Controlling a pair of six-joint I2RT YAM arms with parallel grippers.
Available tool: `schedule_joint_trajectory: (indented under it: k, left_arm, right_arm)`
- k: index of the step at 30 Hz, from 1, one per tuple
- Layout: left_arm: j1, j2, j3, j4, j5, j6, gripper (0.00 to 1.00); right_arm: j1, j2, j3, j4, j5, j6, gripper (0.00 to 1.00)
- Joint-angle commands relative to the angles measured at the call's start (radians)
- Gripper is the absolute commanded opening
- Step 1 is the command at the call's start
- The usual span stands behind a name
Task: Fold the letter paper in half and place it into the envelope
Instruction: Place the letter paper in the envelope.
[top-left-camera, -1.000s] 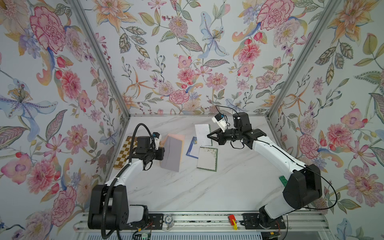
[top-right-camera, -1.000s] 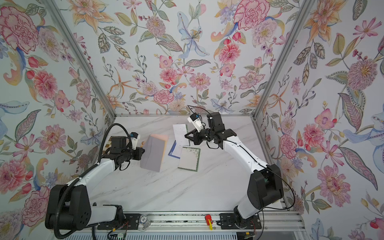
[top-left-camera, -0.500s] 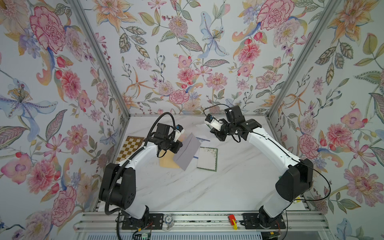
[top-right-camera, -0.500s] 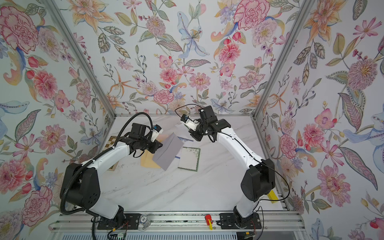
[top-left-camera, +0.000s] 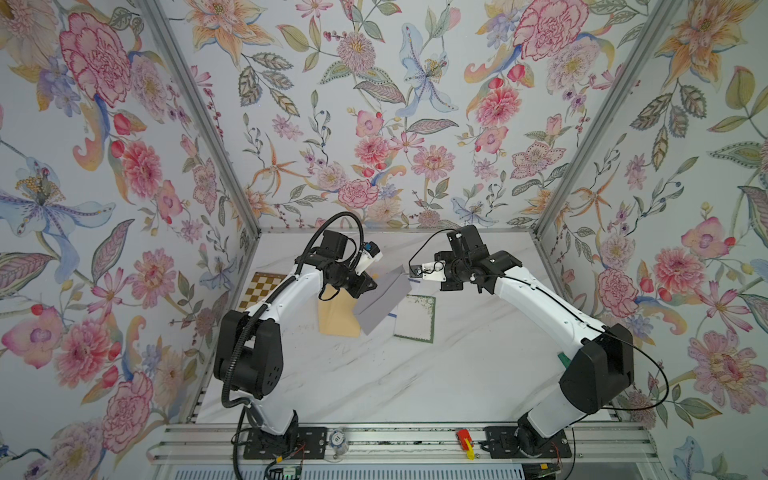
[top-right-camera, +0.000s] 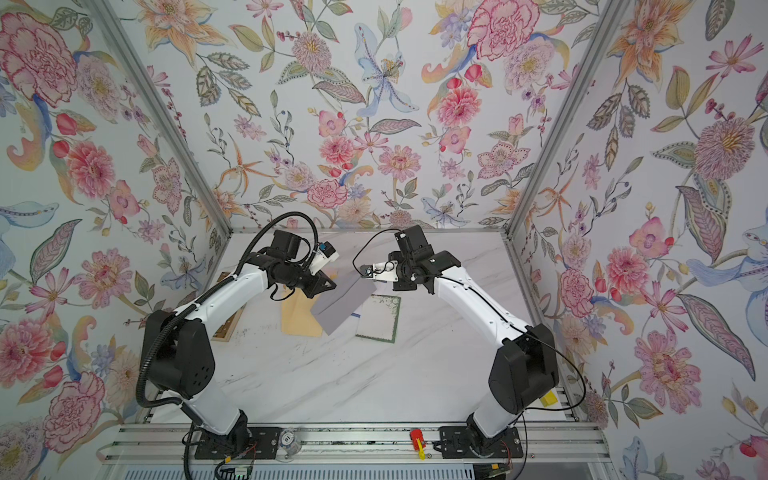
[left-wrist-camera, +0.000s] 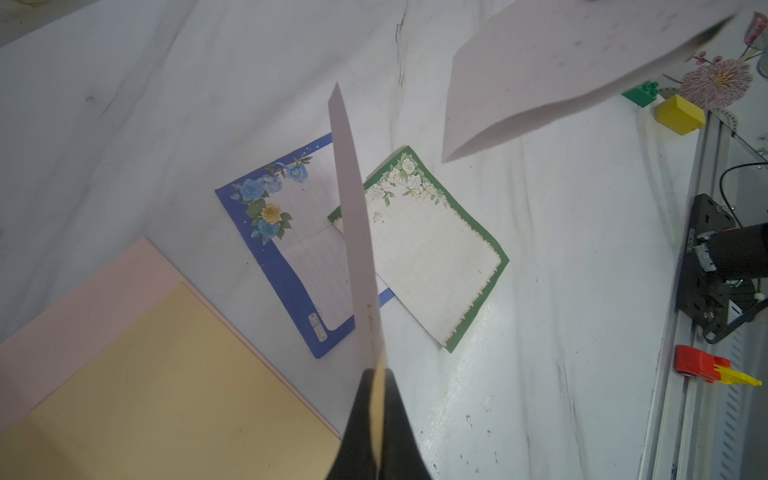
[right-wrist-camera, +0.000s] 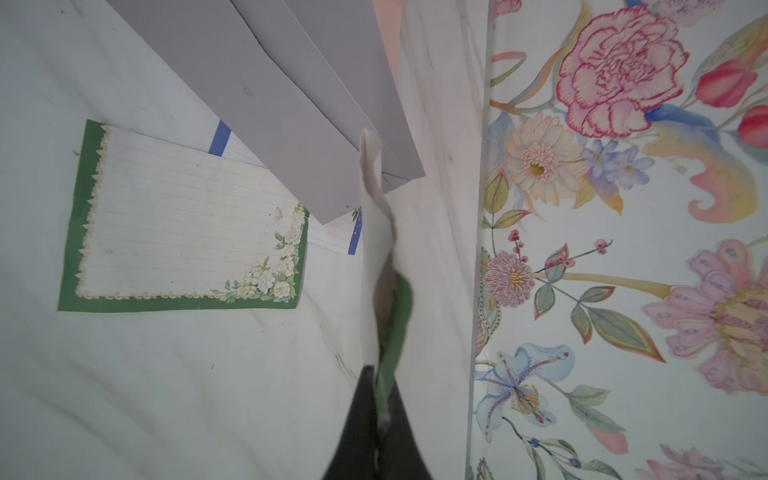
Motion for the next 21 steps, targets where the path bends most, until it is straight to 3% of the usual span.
schedule_joint_trajectory:
  k: [1, 9, 21]
  left_arm:
    - [0.001, 0.038, 0.035, -0.093, 0.087, 0.037, 0.00]
    - [0.010, 0.033, 0.027, -0.072, 0.195, 0.010, 0.00]
    - [0.035, 0.007, -0.044, 0.040, 0.261, -0.057, 0.00]
  right_arm:
    - [0.028, -0.060, -0.055, 0.152, -0.029, -0.119, 0.00]
    - [0.075, -0.017, 0.025, 0.039, -0.058, -0.182, 0.00]
    - [0.129, 0.046, 0.104, -0.103, -0.022, -0.215, 0.00]
